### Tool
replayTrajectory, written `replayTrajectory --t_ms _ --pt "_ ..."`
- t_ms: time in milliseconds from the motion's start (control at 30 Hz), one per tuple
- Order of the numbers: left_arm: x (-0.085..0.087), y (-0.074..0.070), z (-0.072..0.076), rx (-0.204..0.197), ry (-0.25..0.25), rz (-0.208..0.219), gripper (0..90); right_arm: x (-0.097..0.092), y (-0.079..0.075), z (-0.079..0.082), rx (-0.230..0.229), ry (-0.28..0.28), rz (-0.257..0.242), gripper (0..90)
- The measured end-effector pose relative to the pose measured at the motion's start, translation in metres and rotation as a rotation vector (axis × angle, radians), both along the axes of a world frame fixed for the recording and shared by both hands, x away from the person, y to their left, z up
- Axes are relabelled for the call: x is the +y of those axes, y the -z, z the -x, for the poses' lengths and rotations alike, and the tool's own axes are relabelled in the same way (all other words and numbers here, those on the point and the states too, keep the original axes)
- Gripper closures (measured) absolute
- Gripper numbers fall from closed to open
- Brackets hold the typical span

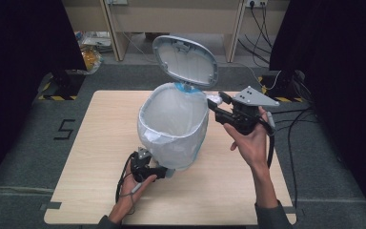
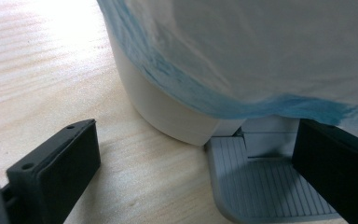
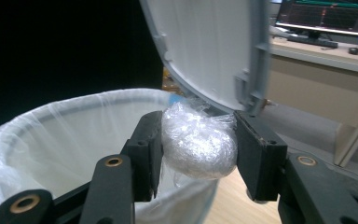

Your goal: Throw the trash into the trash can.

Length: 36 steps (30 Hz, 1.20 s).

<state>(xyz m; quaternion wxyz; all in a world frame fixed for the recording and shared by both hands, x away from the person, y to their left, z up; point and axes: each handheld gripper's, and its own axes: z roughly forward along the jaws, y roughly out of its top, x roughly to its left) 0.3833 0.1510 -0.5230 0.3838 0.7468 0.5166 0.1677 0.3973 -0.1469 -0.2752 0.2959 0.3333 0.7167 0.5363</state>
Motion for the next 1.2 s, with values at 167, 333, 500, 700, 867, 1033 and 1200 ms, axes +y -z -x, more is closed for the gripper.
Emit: replayTrajectory --t_ms 167,333,500,700,867,1033,1200 --pt "0.000 0.000 0.000 -0.001 0.000 0.002 0.1 0.017 0.000 -0.006 0.005 -0.032 0.009 53.8" --pt "0.000 0.000 0.000 -0.001 0.001 0.002 0.1 0.035 0.003 -0.012 0.016 -0.066 0.019 53.8" --pt "0.000 0.000 0.000 -0.001 0.001 0.002 0.1 0.049 0.008 -0.018 0.034 -0.088 0.029 53.8" --pt "0.000 0.000 0.000 0.000 0.001 0.002 0.1 0.060 0.011 -0.024 0.049 -0.104 0.046 53.8" --pt "0.000 0.000 0.000 -0.001 0.002 0.002 0.1 0.069 0.016 -0.029 0.071 -0.118 0.058 53.7" --pt "0.000 0.000 0.000 -0.002 0.000 0.002 0.1 0.074 0.019 -0.032 0.089 -0.134 0.058 52.0" --pt "0.000 0.000 0.000 0.000 0.001 0.002 0.1 0.075 0.019 -0.033 0.108 -0.136 0.048 43.0"
